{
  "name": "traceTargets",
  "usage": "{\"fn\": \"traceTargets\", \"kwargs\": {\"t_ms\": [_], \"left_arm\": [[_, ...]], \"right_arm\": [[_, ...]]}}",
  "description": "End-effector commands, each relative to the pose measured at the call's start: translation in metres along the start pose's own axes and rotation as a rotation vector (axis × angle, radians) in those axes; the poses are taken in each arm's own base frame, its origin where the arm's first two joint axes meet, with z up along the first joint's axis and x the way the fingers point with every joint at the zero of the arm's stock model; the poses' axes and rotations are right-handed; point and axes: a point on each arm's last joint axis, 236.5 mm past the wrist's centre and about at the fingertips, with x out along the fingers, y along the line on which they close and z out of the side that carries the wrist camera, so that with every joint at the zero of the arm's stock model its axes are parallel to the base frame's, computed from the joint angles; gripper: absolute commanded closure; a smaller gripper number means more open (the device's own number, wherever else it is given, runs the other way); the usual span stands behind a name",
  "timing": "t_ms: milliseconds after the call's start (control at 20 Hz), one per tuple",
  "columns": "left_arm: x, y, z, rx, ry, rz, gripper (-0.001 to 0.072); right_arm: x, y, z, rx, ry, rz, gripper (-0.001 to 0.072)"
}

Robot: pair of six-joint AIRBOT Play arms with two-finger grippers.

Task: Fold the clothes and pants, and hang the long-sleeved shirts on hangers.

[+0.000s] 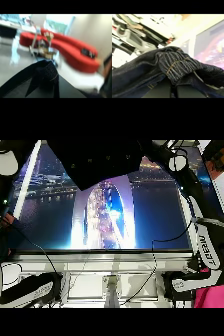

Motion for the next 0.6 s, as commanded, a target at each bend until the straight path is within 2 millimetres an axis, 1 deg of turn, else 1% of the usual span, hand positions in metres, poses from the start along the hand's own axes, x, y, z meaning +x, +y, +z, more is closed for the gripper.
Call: {"fn": "traceTargets", "kwargs": {"t_ms": [0, 50, 150, 250, 300, 400, 500, 550], "left_arm": [[-0.002, -0.015, -0.072, 0.095, 0.28, -0.089, 0.07], [-0.005, -0.015, -0.093, 0.085, 0.346, -0.096, 0.07], [-0.017, -0.011, -0.136, 0.031, 0.468, -0.089, 0.07], [-0.041, -0.01, -0.184, -0.006, 0.6, -0.091, 0.0701], [-0.057, -0.011, -0.206, -0.029, 0.656, -0.089, 0.0701], [-0.092, -0.018, -0.237, -0.044, 0.726, -0.096, 0.0701], [-0.13, -0.027, -0.26, -0.092, 0.78, -0.092, 0.0701], [-0.149, -0.03, -0.269, -0.123, 0.802, -0.085, 0.0701]], "right_arm": [[-0.006, -0.033, -0.022, -0.052, 0.168, -0.067, 0.0694], [-0.017, -0.052, -0.04, -0.075, 0.28, -0.11, 0.0695], [-0.047, -0.087, -0.076, -0.113, 0.509, -0.204, 0.0697], [-0.078, -0.111, -0.104, -0.18, 0.674, -0.274, 0.0697], [-0.093, -0.121, -0.116, -0.194, 0.727, -0.312, 0.0698], [-0.12, -0.132, -0.14, -0.17, 0.779, -0.347, 0.0698], [-0.153, -0.142, -0.173, -0.119, 0.819, -0.37, 0.0698], [-0.172, -0.145, -0.192, -0.086, 0.842, -0.377, 0.0697]]}}
